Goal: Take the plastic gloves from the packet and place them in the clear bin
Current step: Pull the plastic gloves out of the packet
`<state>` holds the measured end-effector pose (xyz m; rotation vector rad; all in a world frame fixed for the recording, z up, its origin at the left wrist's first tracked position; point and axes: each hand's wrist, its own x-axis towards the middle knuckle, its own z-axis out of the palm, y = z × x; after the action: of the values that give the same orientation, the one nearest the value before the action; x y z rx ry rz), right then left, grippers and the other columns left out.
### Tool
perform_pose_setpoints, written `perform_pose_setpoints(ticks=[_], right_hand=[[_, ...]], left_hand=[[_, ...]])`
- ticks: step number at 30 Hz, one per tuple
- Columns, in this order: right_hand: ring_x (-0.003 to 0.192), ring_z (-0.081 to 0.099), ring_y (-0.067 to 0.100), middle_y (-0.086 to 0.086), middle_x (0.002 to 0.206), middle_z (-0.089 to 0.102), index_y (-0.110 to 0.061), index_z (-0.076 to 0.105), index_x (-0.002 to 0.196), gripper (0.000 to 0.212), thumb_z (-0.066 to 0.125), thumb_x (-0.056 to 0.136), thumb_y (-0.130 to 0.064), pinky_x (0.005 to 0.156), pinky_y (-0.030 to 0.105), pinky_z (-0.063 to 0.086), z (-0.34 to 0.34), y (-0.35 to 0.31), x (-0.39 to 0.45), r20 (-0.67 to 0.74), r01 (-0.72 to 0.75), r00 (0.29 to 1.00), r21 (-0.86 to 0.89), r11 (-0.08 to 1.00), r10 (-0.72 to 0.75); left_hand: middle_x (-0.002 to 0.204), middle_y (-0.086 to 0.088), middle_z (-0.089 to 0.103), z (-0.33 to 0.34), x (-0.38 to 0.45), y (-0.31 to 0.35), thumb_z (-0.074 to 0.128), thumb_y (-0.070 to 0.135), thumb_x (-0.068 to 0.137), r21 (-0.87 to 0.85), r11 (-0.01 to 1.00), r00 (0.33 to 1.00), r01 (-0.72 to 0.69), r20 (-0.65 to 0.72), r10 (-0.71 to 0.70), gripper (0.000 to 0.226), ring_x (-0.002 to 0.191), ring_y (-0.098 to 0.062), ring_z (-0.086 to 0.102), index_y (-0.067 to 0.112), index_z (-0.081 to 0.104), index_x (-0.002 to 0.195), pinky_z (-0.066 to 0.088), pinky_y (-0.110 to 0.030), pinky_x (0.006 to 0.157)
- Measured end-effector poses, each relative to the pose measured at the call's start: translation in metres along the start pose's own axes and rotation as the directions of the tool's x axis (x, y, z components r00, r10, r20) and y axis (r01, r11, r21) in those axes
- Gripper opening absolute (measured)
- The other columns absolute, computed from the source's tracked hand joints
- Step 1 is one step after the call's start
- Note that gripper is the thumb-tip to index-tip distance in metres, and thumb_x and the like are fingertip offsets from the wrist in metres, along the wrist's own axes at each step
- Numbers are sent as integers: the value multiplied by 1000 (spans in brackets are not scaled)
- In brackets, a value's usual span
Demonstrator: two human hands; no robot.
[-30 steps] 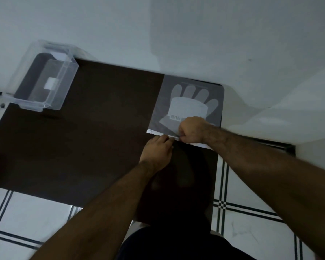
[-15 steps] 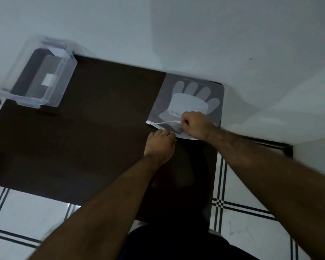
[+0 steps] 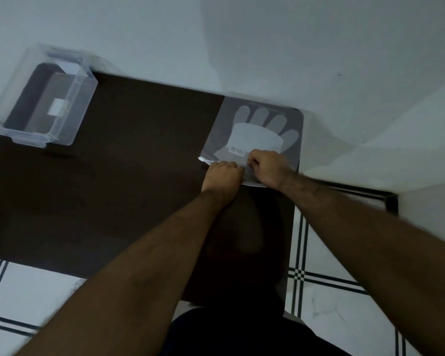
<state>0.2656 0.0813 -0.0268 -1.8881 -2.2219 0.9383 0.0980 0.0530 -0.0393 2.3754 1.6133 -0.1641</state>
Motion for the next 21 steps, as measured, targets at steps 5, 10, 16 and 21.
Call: perform_pose_setpoints(ticks=[5,10,16,21], right_hand=[[91,66,25,4,98,71,-14,70,102,19,57,107,-25,82,41,56,1,3,4,-7,-29,1000,20,999,30],[86,61,22,-1,91,64,-17,66,96,18,56,108,-26,77,35,49,2,6,9,-8,-37,999,14,999,37],[76,54,17,-11,77,53,-23,57,86,21,57,107,-25,66,30,34,7,15,12,-23,-56,998,50,997,57],[80,61,20,0,87,65,-17,64,92,24,54,108,-32,71,35,46,12,22,13,-17,-29,999,121,992,31]], left_hand=[[117,-6,69,-10,13,2,61,27,102,54,999,997,-10,72,6,22,112,-28,62,19,76,116,48,-45,98],[121,-3,69,-15,20,3,58,24,103,140,988,995,-62,82,50,23,119,-27,59,22,77,117,42,-47,110],[124,-1,71,-17,25,-1,52,18,103,257,947,981,-191,86,175,29,127,-28,54,21,74,122,38,-46,113],[121,2,73,-16,31,-6,52,22,102,226,945,972,-235,60,227,29,126,-28,53,22,75,120,37,-46,111]])
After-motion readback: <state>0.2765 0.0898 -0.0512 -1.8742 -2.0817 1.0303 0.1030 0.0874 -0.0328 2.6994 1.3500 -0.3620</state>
